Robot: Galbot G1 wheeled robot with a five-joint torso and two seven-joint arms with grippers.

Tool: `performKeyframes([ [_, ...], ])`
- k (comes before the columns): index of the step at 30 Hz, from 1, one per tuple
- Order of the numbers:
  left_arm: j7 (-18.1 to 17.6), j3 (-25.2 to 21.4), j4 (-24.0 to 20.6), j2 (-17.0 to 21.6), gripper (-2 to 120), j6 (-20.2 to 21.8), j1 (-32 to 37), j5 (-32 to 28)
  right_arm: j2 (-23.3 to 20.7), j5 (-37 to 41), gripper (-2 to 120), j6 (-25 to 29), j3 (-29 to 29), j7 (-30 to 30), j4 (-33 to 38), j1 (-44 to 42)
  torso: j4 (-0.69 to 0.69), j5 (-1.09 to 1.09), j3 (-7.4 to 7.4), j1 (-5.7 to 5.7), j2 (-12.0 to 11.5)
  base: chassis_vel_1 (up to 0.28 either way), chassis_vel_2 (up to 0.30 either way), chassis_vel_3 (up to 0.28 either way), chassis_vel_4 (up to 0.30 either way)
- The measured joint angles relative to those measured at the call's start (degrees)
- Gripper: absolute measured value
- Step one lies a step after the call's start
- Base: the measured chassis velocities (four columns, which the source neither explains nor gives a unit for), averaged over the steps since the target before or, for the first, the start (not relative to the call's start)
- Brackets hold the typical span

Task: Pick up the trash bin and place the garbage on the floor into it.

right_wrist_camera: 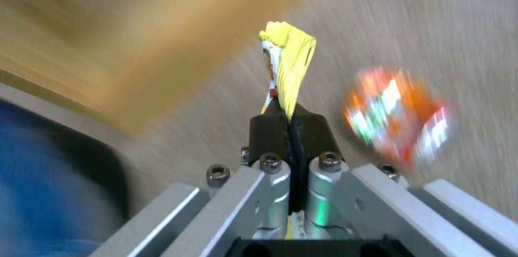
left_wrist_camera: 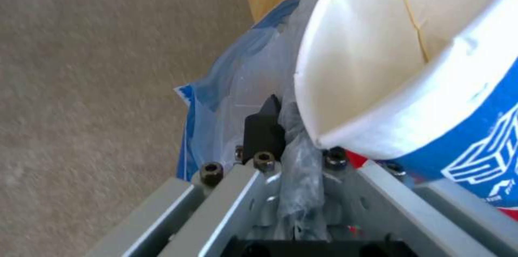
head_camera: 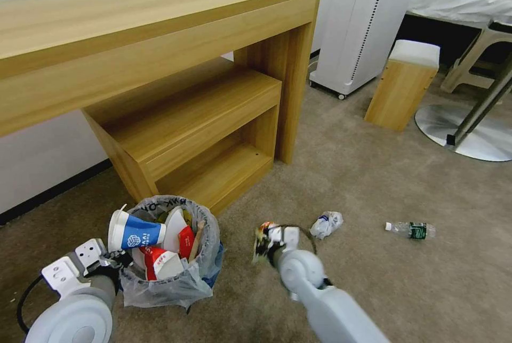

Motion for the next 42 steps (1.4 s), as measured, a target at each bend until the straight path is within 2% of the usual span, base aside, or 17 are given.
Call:
performKeyframes([
  [3,-0.43,0.68,-0.08,-0.35,1,0.25,0.05,-1.17,-4.16,-0.86,0,6.07,1.93,-8.23,6.52,-0.41,-0.01,0.00,0.00,0.00,0.00,0.000,0.000,0.000,0.000],
  [4,-0.43,0.68,-0.08,-0.35,1,0.25,0.05,-1.17,-4.16,-0.86,0,6.07,1.93,-8.23,6.52,-0.41,-0.01,0.00,0.00,0.00,0.00,0.000,0.000,0.000,0.000],
  [6,-0.62,1.31,-0.30,-0.68,1,0.36,0.12,-1.26,-6.79,-0.67,0,11.00,3.16,-15.49,10.25,0.26,0.00,-0.01,0.00,0.00,0.00,0.000,0.000,0.000,0.000],
  [7,-0.62,1.31,-0.30,-0.68,1,0.36,0.12,-1.26,-6.79,-0.67,0,11.00,3.16,-15.49,10.25,0.26,0.00,-0.01,0.00,0.00,0.00,0.000,0.000,0.000,0.000],
  [9,-0.68,1.71,-0.54,-1.00,1,0.39,0.40,-1.21,-7.59,-0.47,0,16.60,3.52,-24.03,11.19,0.91,0.00,-0.01,0.00,0.00,0.00,0.000,0.000,0.000,0.000],
  [10,-0.68,1.88,-0.58,-1.21,1,0.41,0.58,-1.14,-7.25,-0.53,0,20.40,3.52,-29.86,10.65,1.21,0.00,-0.01,0.00,0.00,0.00,0.000,0.000,0.000,0.000],
  [11,-0.68,1.88,-0.58,-1.21,1,0.41,0.58,-1.14,-7.25,-0.53,0,20.40,3.52,-29.86,10.65,1.21,0.00,-0.01,0.00,0.00,0.00,0.000,0.000,0.000,0.000],
  [12,-0.70,1.97,-0.61,-1.39,1,0.42,0.71,-1.08,-6.34,-1.01,0,24.77,3.48,-36.56,8.98,1.57,0.00,-0.02,0.00,0.00,0.00,0.000,0.000,0.000,0.000],
  [13,-0.71,1.99,-0.63,-1.45,1,0.42,0.75,-1.06,-5.88,-1.22,0,26.55,3.37,-39.47,8.12,1.73,0.00,-0.02,0.00,0.00,0.00,0.000,0.000,0.000,0.000],
  [14,-0.71,1.99,-0.63,-1.45,1,0.42,0.75,-1.06,-5.88,-1.22,0,26.55,3.37,-39.47,8.12,1.73,0.00,-0.02,0.00,0.00,0.00,0.000,0.000,0.000,0.000],
  [16,-0.72,2.37,-1.05,-1.75,1,0.43,1.02,-0.95,-3.65,-1.57,0,33.31,2.34,-49.89,4.02,2.53,0.01,-0.02,0.00,0.00,0.00,0.000,0.000,0.000,0.000],
  [18,-0.72,2.62,-1.28,-1.87,1,0.44,1.11,-0.89,-2.72,-1.50,0,35.15,1.72,-52.63,2.40,2.78,0.01,-0.01,0.01,0.00,0.00,0.000,0.000,0.000,0.000],
  [20,-0.76,3.20,-1.89,-2.23,1,0.50,1.27,-0.65,-0.90,-0.08,0,38.02,0.14,-58.42,-1.70,3.30,0.01,-0.02,0.00,0.00,0.00,0.000,0.000,0.000,0.000],
  [25,-0.78,3.85,-2.22,-2.52,1,0.52,1.54,0.13,0.63,1.23,0,39.49,-2.07,-64.02,-6.57,4.19,0.00,-0.02,0.00,0.00,0.00,0.000,0.000,0.000,0.000],
  [28,-0.78,4.44,-2.87,-2.57,1,0.52,2.05,1.00,1.20,-0.21,0,39.85,-2.77,-70.57,-10.83,5.80,0.01,-0.02,0.01,0.00,0.00,0.000,0.000,0.000,0.000],
  [32,-0.75,4.57,-3.65,-2.48,1,0.52,2.40,1.20,1.45,0.35,0,39.54,-4.49,-75.20,-14.23,7.82,0.00,-0.02,0.01,0.00,0.00,0.000,0.000,0.000,0.000],
  [42,-0.69,4.88,-3.92,-2.81,1,0.52,2.64,1.63,3.43,-0.45,0,39.44,-8.79,-78.16,-19.10,10.00,0.00,-0.02,0.01,0.00,0.00,0.000,0.000,0.000,0.000],
])
